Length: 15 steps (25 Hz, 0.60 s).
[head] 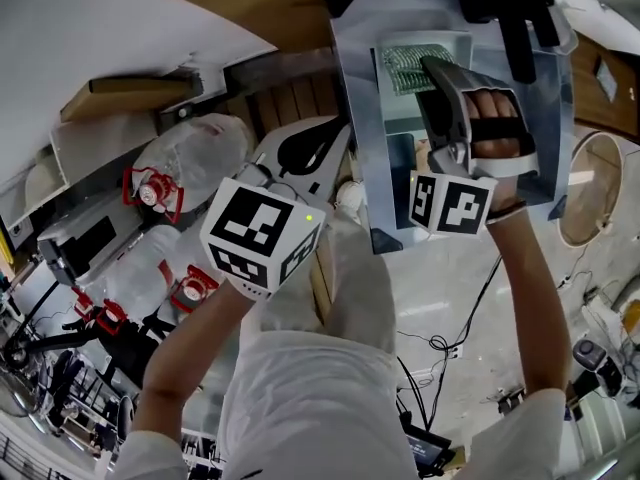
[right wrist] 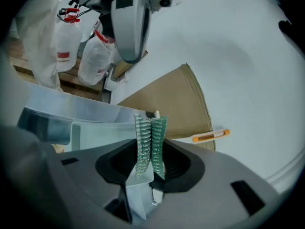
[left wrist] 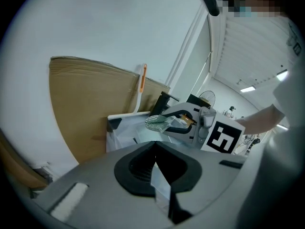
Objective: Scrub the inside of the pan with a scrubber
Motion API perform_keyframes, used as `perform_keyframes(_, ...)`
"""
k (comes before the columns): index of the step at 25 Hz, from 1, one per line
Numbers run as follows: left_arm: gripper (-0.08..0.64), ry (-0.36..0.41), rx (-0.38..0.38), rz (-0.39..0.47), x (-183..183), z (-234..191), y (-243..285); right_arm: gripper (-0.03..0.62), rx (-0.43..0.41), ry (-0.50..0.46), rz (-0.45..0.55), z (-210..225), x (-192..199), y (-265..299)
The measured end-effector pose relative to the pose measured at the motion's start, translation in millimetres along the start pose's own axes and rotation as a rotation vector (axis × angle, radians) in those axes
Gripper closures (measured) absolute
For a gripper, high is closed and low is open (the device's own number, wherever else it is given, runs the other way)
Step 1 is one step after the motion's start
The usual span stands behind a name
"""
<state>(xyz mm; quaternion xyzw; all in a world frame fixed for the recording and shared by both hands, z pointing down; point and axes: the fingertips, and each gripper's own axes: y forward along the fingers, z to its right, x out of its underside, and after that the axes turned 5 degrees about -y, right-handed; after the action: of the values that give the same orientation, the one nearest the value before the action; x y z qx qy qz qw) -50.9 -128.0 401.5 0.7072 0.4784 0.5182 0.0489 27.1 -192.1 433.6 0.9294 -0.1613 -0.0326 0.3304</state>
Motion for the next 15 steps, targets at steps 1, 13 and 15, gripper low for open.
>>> perform_keyframes(1, 0.555, -0.005, 0.0, -0.001, 1, -1, 1, 0.443, 0.001, -0.003, -0.002, -2, -1, 4)
perform_keyframes(13, 0.555, -0.033, -0.004, -0.02, 13, -18, 20, 0.443, -0.011, -0.016, -0.075, -18, 8, 42)
perform_keyframes(15, 0.555, -0.039, -0.004, -0.023, 16, -19, 22, 0.443, -0.023, -0.021, -0.072, -22, 6, 45)
